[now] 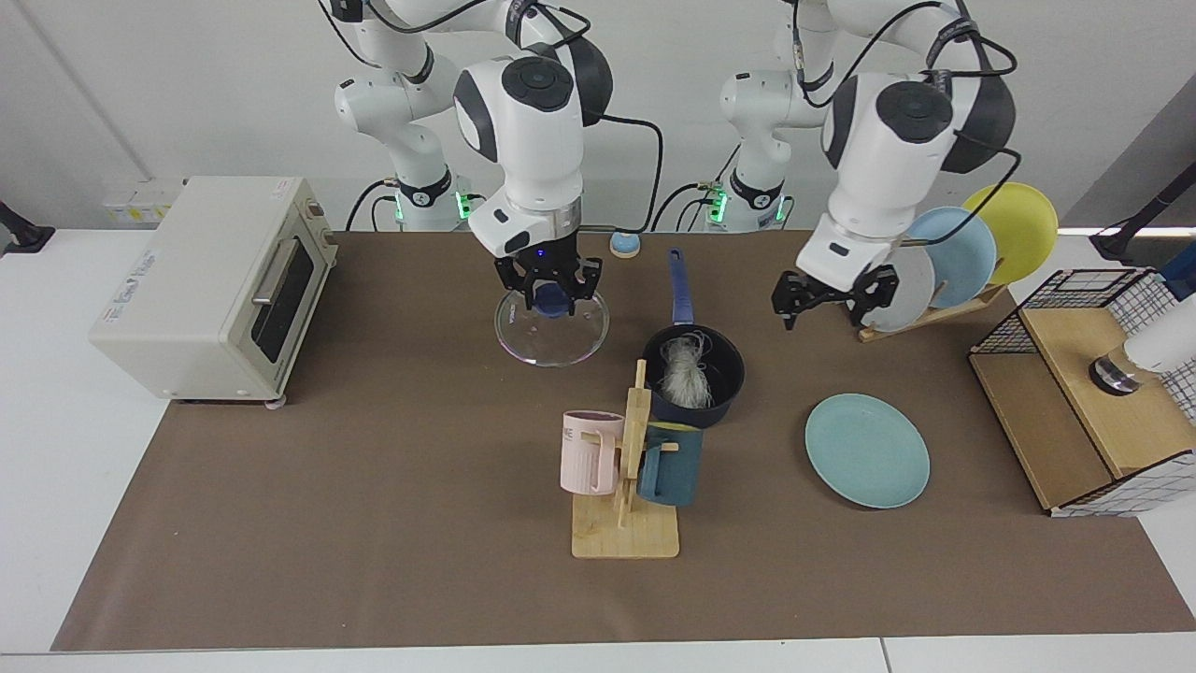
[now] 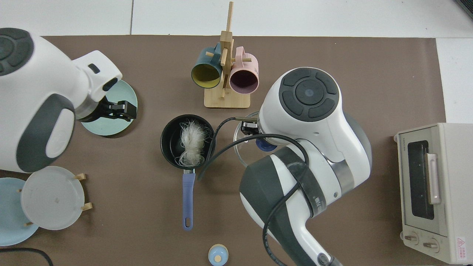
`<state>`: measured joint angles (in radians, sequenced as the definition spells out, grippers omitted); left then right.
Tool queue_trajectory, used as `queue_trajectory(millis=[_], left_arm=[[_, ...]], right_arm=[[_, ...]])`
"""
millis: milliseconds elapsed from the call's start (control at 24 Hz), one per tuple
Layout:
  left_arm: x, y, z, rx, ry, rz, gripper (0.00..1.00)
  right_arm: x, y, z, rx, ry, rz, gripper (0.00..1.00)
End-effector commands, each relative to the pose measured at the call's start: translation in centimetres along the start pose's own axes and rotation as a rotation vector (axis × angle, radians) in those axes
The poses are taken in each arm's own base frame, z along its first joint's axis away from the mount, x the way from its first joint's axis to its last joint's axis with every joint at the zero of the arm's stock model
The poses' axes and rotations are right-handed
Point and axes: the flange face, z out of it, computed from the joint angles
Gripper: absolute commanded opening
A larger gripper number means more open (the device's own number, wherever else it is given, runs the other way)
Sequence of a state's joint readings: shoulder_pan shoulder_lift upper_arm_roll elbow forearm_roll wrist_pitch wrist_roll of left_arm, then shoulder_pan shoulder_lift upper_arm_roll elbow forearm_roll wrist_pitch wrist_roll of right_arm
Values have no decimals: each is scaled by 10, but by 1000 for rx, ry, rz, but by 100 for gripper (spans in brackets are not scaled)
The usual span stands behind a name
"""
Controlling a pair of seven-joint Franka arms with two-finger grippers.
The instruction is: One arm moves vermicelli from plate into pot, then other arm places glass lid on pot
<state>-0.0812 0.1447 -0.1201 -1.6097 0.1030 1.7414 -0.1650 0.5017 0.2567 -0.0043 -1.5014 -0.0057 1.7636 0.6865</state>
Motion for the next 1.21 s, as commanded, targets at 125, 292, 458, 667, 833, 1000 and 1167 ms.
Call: queue_trajectory(millis=[125,292,458,667,833,1000,1167], left_arm=[[-6,-83,-23,-26,7,32,100],[-12,-84,-47,-26,-8,18,100],[-16,-84,-51,-29,-9,-13,100],[-21,-82,-55,-49,-16,-56,100],[-20,-80,-54,-49,-16,-54,100],[-22,-77,-54,-51,-24,-51,100],[-22,-76,-51,-63,-30,-48,100]], right_arm=[[-8,-107,25,-24,-22,34,0],[-26,-166,59,-19,0,67,0],[-36,-191,76,4,22,53,0],[-41,-197,80,6,25,48,0],[-39,-199,79,22,39,45,0],[-31,-203,83,68,68,46,0],[-31,-204,87,67,66,43,0]])
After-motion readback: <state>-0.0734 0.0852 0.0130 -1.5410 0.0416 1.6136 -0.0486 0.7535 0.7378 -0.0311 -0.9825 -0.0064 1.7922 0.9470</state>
